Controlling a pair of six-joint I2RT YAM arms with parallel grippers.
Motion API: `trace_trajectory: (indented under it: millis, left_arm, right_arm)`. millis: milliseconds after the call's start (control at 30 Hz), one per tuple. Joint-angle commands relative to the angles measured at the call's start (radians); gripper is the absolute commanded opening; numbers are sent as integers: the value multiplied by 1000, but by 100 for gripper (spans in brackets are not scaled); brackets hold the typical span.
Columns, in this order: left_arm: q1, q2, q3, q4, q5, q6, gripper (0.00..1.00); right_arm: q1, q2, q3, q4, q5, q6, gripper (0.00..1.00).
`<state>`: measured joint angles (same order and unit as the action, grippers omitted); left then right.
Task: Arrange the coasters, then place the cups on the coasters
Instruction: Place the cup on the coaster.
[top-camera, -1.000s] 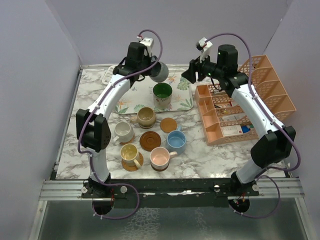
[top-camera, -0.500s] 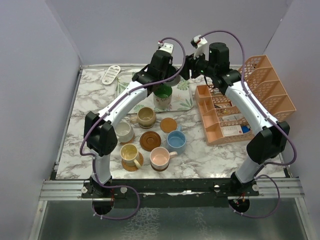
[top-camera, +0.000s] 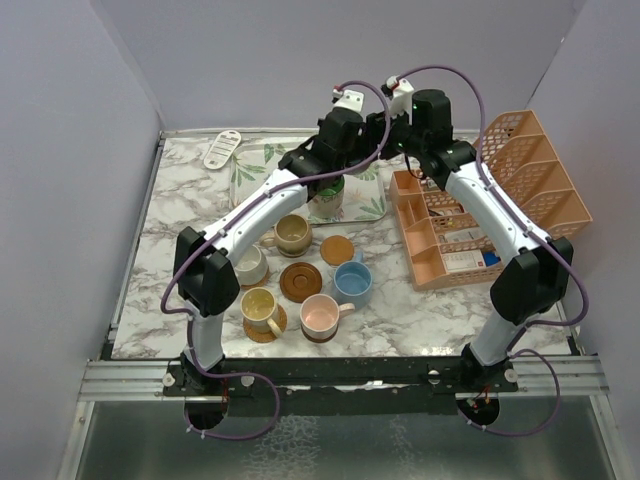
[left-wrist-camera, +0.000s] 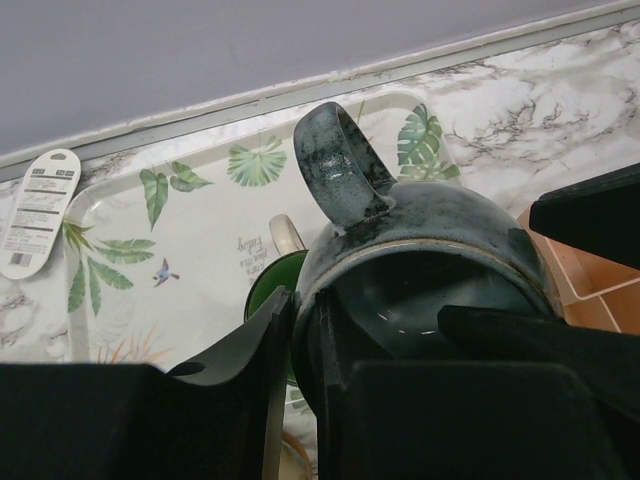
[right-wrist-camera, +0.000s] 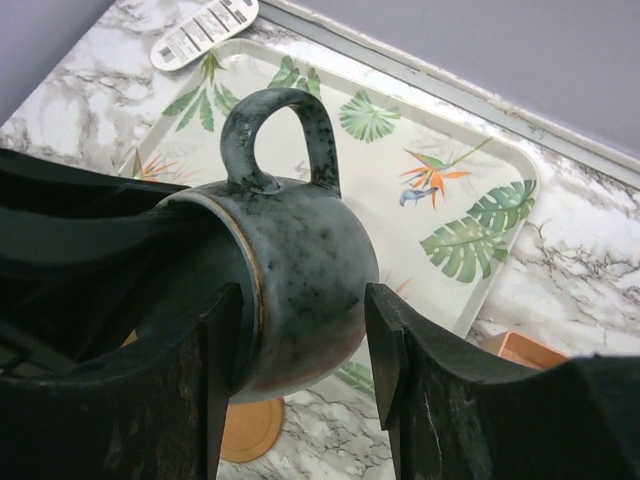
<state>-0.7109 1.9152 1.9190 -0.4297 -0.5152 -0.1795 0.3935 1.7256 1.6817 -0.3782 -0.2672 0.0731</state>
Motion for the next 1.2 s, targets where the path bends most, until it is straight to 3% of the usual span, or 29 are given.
trace_trajectory:
  millis: [0, 167, 500, 800, 1167]
  left_arm:
    - [-34, -23, 56, 120, -119, 20, 0]
    - [-81, -13, 42, 186, -195, 113, 0]
    - [-120, 13, 21, 258, -248, 222, 0]
    - [-119, -29, -24, 211, -31, 256, 0]
    - [-120, -75, -58, 180, 125, 246, 17]
  right_arm:
    - [2, 58, 28, -49, 111, 12, 51]
    - [2, 66, 12, -41, 182, -32, 45]
    - [1, 57, -19, -23, 261, -82, 21]
    - [-13, 55, -21, -34, 269, -102, 1]
    - [-31, 41, -43, -41, 242, -104, 1]
